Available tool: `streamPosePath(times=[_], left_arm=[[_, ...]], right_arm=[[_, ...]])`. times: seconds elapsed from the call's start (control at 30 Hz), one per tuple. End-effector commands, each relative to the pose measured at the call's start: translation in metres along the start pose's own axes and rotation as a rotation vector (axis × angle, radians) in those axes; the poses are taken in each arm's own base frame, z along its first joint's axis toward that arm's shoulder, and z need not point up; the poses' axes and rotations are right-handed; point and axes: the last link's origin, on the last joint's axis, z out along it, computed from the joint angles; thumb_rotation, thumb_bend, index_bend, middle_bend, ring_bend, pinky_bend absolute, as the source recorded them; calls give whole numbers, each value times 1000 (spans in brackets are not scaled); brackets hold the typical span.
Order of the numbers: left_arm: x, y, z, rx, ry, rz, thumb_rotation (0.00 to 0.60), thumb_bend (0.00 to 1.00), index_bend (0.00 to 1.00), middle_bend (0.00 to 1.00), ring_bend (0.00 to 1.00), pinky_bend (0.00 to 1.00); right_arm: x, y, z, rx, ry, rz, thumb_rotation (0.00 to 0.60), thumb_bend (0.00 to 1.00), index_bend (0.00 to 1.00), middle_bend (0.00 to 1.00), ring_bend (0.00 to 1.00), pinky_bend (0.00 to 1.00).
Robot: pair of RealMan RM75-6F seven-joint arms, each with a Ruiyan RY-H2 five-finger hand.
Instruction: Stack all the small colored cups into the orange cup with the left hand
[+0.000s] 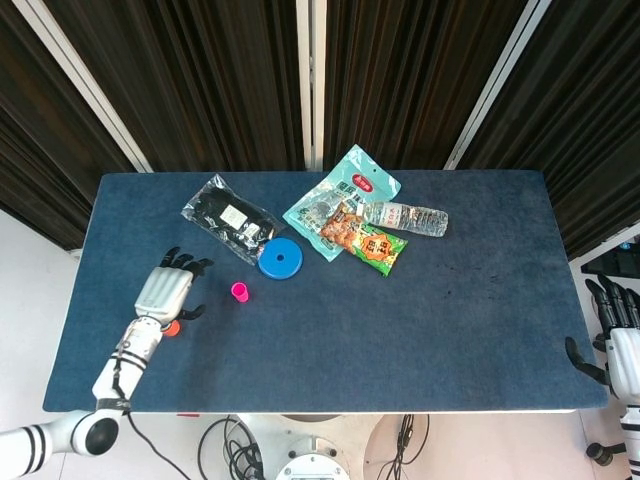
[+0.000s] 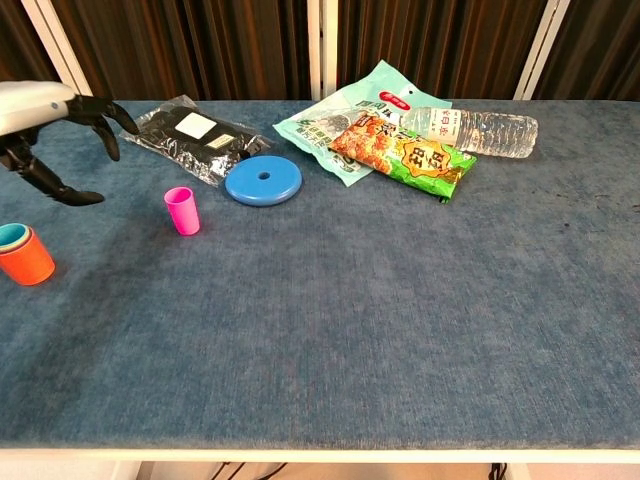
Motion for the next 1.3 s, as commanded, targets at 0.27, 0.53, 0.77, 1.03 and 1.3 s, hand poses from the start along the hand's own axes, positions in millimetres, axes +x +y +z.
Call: streamPosePath(times=[0.27, 0.53, 0.77, 1.03, 1.3], left_arm=[[-25, 19, 34, -37, -29, 67, 600, 221, 246, 321, 121, 0], [-30, 29, 39, -70, -26, 56, 600, 221, 284, 356, 121, 0], [-34, 31, 44, -89, -24, 76, 600, 221, 326, 380, 124, 0], [-35, 34, 50, -105, 2, 77, 600, 226, 382, 422, 147, 0], [-37, 34, 53, -109, 8, 63, 600, 232, 434, 464, 166, 6]], right_arm=[[2, 10, -1, -29, 0, 11, 600, 318, 0, 0, 0, 0], [-2, 10, 2, -30, -14, 13, 600, 317, 0, 0, 0, 0], [-5, 12, 3, -38, -24, 17, 600, 318, 0, 0, 0, 0], [-5, 16, 4, -48, -26, 14, 600, 318, 0, 0, 0, 0], [-7, 16, 6, -53, -40, 17, 600, 317, 0, 0, 0, 0]])
